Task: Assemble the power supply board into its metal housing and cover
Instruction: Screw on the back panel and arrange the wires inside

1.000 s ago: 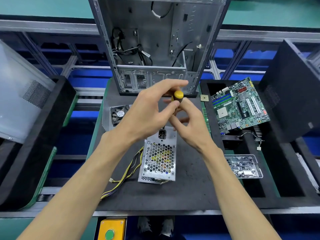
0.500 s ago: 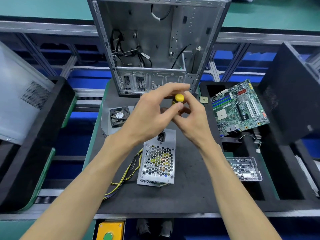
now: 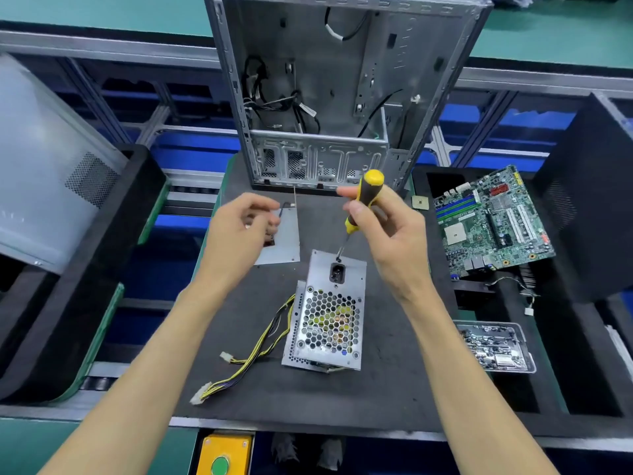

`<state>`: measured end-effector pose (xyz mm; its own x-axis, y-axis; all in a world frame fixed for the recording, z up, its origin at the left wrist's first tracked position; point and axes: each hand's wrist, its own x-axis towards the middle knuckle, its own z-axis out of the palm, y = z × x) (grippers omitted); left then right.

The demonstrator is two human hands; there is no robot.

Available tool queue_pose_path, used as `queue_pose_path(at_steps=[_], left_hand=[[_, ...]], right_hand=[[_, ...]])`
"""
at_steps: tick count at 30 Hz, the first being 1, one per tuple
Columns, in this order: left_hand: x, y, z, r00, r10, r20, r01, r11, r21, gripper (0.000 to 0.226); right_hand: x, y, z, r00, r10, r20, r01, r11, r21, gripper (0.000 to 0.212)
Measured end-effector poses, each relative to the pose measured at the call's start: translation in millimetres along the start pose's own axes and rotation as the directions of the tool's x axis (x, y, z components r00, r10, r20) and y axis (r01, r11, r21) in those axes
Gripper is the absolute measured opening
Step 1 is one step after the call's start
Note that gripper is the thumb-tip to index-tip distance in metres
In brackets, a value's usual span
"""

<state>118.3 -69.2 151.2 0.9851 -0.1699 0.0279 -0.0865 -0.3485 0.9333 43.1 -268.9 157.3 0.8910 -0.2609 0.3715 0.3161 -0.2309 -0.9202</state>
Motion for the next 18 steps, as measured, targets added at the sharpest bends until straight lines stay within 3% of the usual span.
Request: queue_pose_path(at_steps=[3,6,9,13,18], left_hand=[[5,-42,-14,0.989,-0.151,-0.001,0.150,0.977,0.151,0.027],[1,-74,-19,0.976,-0.218,-0.023,0.216,0.937,0.273,0.020],[-3,-99,-13,0.974,-0.226,-0.003,0.209,0.896,0.393,0.015],[-4,-123,1,0.971,-0.238,0.020,0.206,0.877,0.434,0.008],[1,-142,16,0.982,-0.187,-0.011,0.171,0.867,0.468,0.005]], right_hand=[[10,-6,12,1.000,0.007,-0.023,-0.006,0.999,0.039,0.022],[15,-5,28,0.993,0.116,0.002,-0.116,0.990,0.075,0.022],[19,1,41,0.972,0.235,-0.007,-0.233,0.967,0.098,0.037],[20,6,47,0.958,0.288,-0.019,-0.282,0.948,0.149,0.015],[24,9,45,0.943,0.325,-0.067,-0.313,0.939,0.145,0.014]])
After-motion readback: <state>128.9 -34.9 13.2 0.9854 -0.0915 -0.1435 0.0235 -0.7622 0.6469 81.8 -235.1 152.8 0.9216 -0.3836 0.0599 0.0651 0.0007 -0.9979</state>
